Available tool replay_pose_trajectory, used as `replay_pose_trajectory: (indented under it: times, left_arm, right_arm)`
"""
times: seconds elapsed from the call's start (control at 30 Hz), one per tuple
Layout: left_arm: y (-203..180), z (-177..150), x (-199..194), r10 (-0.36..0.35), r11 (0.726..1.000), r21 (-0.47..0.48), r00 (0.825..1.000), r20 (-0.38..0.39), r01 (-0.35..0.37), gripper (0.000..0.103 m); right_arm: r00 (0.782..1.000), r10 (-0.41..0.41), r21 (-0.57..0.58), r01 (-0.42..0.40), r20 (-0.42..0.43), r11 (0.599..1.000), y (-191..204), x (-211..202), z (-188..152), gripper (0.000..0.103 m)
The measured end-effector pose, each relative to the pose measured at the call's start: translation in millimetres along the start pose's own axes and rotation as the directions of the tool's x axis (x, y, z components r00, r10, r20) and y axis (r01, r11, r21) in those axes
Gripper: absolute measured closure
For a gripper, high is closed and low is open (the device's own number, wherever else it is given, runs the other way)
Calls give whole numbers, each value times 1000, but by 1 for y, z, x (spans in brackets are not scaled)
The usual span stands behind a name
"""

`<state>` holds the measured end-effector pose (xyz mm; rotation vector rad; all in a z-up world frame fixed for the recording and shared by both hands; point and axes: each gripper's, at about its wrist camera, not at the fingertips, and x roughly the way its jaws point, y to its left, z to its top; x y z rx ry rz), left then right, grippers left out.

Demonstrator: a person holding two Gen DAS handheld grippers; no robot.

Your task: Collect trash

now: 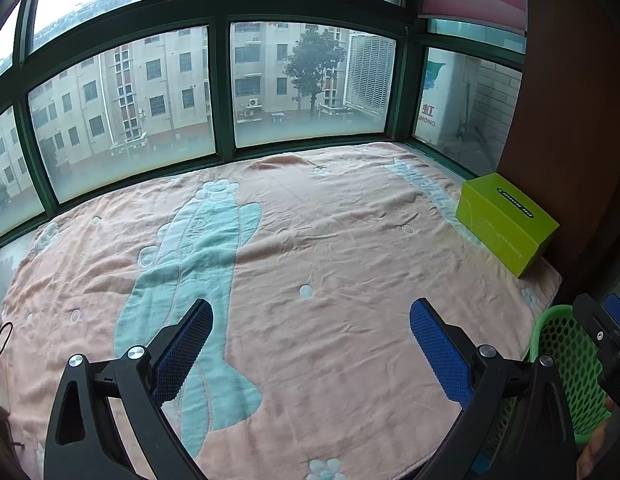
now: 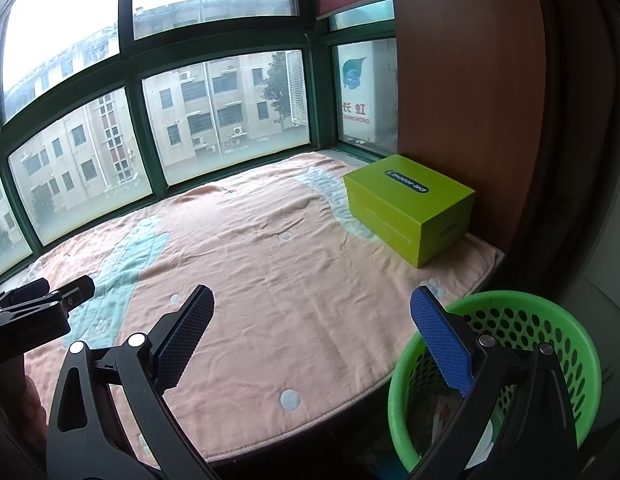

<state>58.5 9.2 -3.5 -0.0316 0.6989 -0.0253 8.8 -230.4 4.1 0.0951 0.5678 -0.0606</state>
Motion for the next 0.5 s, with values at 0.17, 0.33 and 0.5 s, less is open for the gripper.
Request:
replay_pose_trajectory:
  times: [0.17, 0.33, 0.5]
  left_arm:
    - [1, -2, -1, 2, 1000, -4, 1000, 1, -2, 8]
    - [2, -1, 1, 7, 1000, -10, 1000, -5, -7, 7]
    - [4, -1, 2, 10, 1000, -16, 1000, -10, -10, 7]
  right_arm:
    - [1000, 2, 7, -2, -5, 1000, -1, 2, 0, 5]
    - [1000, 5, 3, -5, -7, 1000, 0, 2, 0, 5]
    - [1000, 6, 5, -6, -9, 1000, 1, 3, -1, 5]
